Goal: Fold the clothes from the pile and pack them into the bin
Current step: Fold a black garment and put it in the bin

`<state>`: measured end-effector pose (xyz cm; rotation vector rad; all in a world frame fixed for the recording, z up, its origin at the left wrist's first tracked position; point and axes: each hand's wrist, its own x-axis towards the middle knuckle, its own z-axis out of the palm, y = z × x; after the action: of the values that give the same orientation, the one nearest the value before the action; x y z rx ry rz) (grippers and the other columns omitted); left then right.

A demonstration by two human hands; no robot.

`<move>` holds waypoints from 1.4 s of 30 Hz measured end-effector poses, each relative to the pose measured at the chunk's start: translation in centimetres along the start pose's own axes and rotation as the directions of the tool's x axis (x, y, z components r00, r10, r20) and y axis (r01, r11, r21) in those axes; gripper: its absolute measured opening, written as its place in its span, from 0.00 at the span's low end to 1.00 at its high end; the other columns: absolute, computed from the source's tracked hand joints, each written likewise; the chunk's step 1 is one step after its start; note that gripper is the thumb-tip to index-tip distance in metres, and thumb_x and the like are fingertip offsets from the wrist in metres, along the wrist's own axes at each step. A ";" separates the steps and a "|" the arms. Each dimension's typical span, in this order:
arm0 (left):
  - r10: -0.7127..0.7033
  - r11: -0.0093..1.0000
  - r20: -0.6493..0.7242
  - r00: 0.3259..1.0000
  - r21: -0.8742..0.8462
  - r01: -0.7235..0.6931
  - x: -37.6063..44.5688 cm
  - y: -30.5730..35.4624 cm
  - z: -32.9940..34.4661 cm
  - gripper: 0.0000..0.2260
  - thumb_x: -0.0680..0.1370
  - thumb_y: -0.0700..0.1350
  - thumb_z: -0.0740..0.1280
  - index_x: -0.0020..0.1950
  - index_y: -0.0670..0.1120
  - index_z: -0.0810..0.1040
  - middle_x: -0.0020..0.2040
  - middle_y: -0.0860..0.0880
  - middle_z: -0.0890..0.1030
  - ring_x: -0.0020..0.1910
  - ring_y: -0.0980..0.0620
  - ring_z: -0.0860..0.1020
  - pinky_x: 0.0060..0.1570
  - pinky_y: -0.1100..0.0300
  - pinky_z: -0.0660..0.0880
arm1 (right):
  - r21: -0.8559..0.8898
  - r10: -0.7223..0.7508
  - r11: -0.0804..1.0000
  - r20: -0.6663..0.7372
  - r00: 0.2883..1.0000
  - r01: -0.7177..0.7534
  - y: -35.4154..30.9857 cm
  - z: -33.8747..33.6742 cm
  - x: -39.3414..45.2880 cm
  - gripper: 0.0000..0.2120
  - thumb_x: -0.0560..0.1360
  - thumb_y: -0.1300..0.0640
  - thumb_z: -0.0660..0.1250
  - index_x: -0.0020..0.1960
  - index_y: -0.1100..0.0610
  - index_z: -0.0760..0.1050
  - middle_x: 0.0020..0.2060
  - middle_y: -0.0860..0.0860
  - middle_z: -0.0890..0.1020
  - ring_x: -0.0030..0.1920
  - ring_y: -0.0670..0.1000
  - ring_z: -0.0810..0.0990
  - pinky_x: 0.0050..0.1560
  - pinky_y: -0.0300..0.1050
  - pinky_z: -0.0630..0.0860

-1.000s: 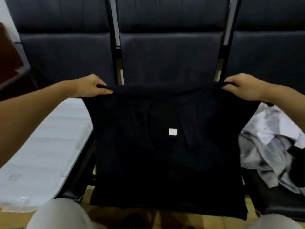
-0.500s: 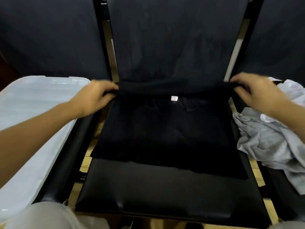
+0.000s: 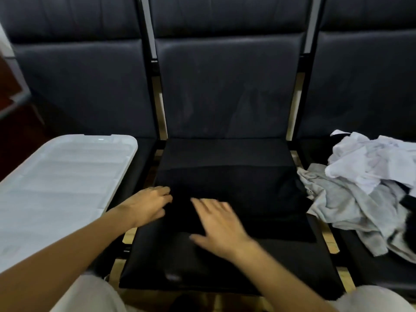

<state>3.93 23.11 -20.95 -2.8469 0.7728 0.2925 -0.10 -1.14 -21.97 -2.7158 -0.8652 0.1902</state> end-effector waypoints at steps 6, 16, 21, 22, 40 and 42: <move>-0.051 0.913 -0.301 0.952 -0.400 -0.077 -4.3 1.7 -6.9 0.14 0.67 0.52 0.63 0.53 0.56 0.76 0.49 0.62 0.76 0.53 0.64 0.70 0.61 0.63 0.63 | 0.575 0.337 0.799 -0.186 0.923 -0.176 -7.1 -2.2 3.6 0.06 0.76 0.54 0.66 0.51 0.53 0.78 0.45 0.52 0.83 0.47 0.57 0.82 0.45 0.51 0.80; -0.316 0.736 -0.295 0.902 -0.676 0.037 4.7 4.3 -7.2 0.11 0.79 0.34 0.66 0.47 0.50 0.80 0.45 0.54 0.82 0.46 0.65 0.79 0.53 0.56 0.77 | 0.853 0.557 0.508 -0.217 0.802 -0.122 3.3 -6.7 -3.2 0.22 0.81 0.49 0.64 0.28 0.49 0.67 0.22 0.44 0.71 0.24 0.43 0.71 0.26 0.37 0.65; -0.301 0.809 -0.219 0.928 -0.574 0.128 15.2 9.1 -8.5 0.25 0.77 0.60 0.67 0.71 0.55 0.67 0.60 0.50 0.76 0.60 0.47 0.75 0.61 0.41 0.73 | 0.591 0.746 0.588 -0.133 0.652 -0.552 12.3 -4.9 -6.6 0.11 0.77 0.50 0.67 0.54 0.56 0.77 0.48 0.55 0.82 0.50 0.56 0.81 0.45 0.47 0.77; -0.307 0.782 -0.112 0.945 -0.595 0.184 16.9 10.3 -7.9 0.34 0.75 0.63 0.68 0.76 0.54 0.60 0.65 0.48 0.73 0.64 0.45 0.72 0.64 0.40 0.70 | 0.496 0.749 0.610 -0.106 0.654 -0.618 13.7 -4.6 -7.0 0.16 0.77 0.51 0.68 0.61 0.56 0.74 0.55 0.56 0.80 0.57 0.58 0.79 0.52 0.49 0.77; -0.269 0.235 0.321 0.908 -0.892 0.385 10.7 9.6 -4.5 0.46 0.60 0.48 0.84 0.73 0.45 0.65 0.66 0.47 0.74 0.61 0.49 0.76 0.63 0.55 0.75 | 0.682 0.516 0.560 0.157 0.842 -0.470 10.4 -6.4 -5.5 0.11 0.72 0.54 0.73 0.54 0.50 0.79 0.50 0.50 0.83 0.50 0.47 0.82 0.53 0.46 0.80; -0.289 -0.120 0.258 0.922 -0.965 0.233 6.3 7.5 -6.1 0.46 0.52 0.50 0.87 0.66 0.39 0.76 0.60 0.41 0.81 0.57 0.44 0.82 0.61 0.52 0.77 | 0.734 0.454 0.594 0.033 0.891 -0.330 7.4 -8.3 -5.3 0.08 0.72 0.56 0.74 0.49 0.48 0.80 0.45 0.46 0.84 0.46 0.43 0.83 0.47 0.38 0.80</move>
<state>6.24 12.37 -17.40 -4.2734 -0.4860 1.2311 1.32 -11.89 -16.16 -2.0566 -0.0535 0.3229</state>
